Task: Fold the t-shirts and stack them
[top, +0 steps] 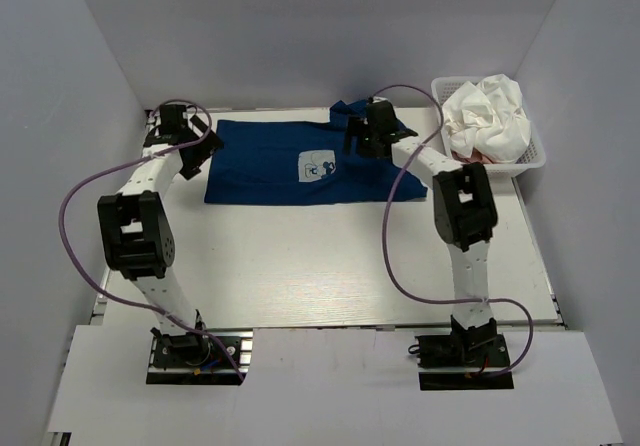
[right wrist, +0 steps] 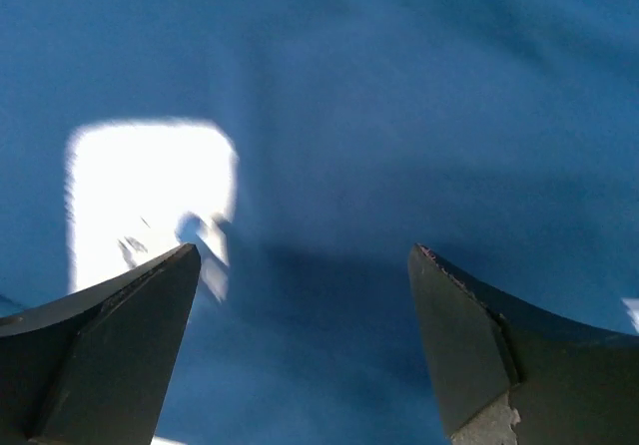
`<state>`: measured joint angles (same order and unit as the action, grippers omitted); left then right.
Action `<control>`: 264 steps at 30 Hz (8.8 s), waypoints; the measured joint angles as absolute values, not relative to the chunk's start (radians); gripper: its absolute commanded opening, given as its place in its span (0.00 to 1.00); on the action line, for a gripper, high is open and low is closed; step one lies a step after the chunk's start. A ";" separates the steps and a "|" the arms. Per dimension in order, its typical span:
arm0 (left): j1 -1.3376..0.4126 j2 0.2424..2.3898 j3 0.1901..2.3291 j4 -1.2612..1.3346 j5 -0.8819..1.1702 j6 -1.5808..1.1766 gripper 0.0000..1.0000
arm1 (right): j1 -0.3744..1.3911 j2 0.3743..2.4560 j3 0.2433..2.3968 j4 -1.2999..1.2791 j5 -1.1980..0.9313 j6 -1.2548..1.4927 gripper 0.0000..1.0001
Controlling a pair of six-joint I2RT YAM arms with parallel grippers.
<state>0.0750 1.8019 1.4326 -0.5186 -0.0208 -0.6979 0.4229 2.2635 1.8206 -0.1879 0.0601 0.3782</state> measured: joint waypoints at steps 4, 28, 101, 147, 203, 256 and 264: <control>0.044 1.887 1.431 -0.414 0.052 -0.691 1.00 | 0.394 2.045 1.521 -0.162 0.168 0.383 0.90; -0.054 1.453 0.774 -0.466 0.017 -0.767 1.00 | 0.364 1.209 0.558 -0.264 0.104 0.595 0.90; -0.028 2.218 1.741 -0.767 -0.234 -0.659 0.00 | 0.270 2.416 2.011 -0.359 0.094 0.421 0.00; -0.101 1.516 1.080 -0.584 -0.313 -0.683 0.00 | 0.276 1.041 0.846 -0.307 0.066 0.411 0.00; -0.107 1.612 1.306 -0.775 -0.398 -0.925 0.00 | 0.275 1.137 0.587 -0.305 -0.192 0.471 0.90; -0.068 1.578 1.042 -0.770 -0.399 -0.933 0.87 | 0.275 1.369 0.667 -0.197 -0.152 0.430 0.90; -0.067 1.514 1.021 -0.777 -0.400 -0.948 0.76 | 0.275 1.399 0.741 -0.198 -0.121 0.414 0.90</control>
<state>-0.0666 1.5143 1.0206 -0.7769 -0.4000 -0.9478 0.2752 1.3991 0.7414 -0.1982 -0.1215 0.4141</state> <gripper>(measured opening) 0.807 0.902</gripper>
